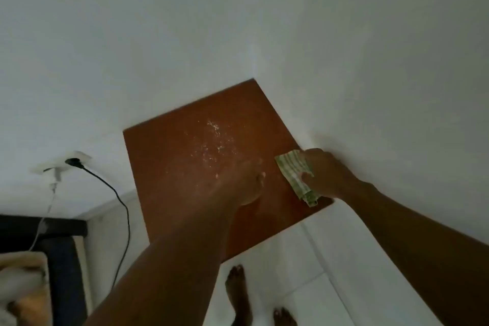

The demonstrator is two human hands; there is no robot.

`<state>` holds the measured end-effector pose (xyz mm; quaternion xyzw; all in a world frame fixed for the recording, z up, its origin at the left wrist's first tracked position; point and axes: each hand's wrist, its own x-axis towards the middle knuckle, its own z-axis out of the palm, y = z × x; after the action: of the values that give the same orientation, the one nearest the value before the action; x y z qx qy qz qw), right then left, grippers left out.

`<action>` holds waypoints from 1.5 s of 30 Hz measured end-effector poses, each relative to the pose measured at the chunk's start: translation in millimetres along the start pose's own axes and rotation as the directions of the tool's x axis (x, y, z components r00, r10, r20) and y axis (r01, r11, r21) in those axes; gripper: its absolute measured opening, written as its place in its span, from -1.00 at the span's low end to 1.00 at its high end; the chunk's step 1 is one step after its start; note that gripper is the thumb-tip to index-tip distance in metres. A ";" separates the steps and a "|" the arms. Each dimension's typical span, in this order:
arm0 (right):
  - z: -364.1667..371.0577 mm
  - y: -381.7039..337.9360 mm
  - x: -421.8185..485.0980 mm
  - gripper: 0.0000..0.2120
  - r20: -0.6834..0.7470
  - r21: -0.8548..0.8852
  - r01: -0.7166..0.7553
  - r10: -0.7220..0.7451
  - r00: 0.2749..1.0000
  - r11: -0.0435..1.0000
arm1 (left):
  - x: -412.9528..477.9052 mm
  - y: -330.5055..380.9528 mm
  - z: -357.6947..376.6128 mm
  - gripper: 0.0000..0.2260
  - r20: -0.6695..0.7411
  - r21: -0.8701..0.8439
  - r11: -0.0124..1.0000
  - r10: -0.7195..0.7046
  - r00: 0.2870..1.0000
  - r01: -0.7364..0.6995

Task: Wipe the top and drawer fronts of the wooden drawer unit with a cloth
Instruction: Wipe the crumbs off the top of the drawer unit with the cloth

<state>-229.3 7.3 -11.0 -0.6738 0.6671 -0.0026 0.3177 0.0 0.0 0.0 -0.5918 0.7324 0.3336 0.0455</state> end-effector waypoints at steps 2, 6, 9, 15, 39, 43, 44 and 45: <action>18.4 7.6 12.5 -0.37 0.020 -0.096 0.018 -0.016 1.000 0.995 | 14.2 -13.3 18.7 -0.62 -0.019 -0.003 1.000 0.014 1.000 -0.014; 68.8 33.7 41.6 -0.34 -0.057 -0.195 0.139 -0.153 0.987 0.971 | 33.2 -42.8 55.3 -0.61 -0.052 0.060 0.998 0.031 0.998 -0.028; 100.4 53.1 61.5 -0.29 -0.156 -0.261 0.190 -0.236 0.959 0.946 | 45.0 -67.6 72.7 -0.51 -0.136 0.095 0.994 0.072 0.988 -0.059; 132.2 68.0 83.1 -0.53 -0.419 -0.073 0.344 -0.342 0.841 0.936 | 70.0 -103.9 91.0 -0.49 -0.284 0.152 0.988 0.070 0.956 -0.027; 84.2 -23.0 278.3 -0.39 -0.132 -0.350 0.584 -0.656 0.743 0.732 | 96.8 -107.4 94.8 -0.43 -0.287 0.071 0.995 -0.040 0.957 0.063; 105.0 12.5 198.1 -0.41 -0.124 -0.281 0.591 -0.639 0.759 0.756 | 88.7 -103.4 94.3 -0.42 -0.238 0.130 0.989 -0.043 0.970 0.076; 110.3 22.1 173.3 -0.42 -0.131 -0.258 0.600 -0.643 0.755 0.757 | 83.5 -102.7 96.4 -0.42 -0.231 0.153 0.985 -0.042 0.972 0.079; 116.3 32.0 147.5 -0.43 -0.138 -0.233 0.610 -0.646 0.751 0.758 | 76.5 -101.8 99.2 -0.43 -0.230 0.181 0.980 -0.040 0.972 0.083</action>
<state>-192.1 -73.3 -179.6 -0.8798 0.4282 -0.1228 0.1662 36.2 -18.0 -156.2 -0.6411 0.7425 0.1919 0.0286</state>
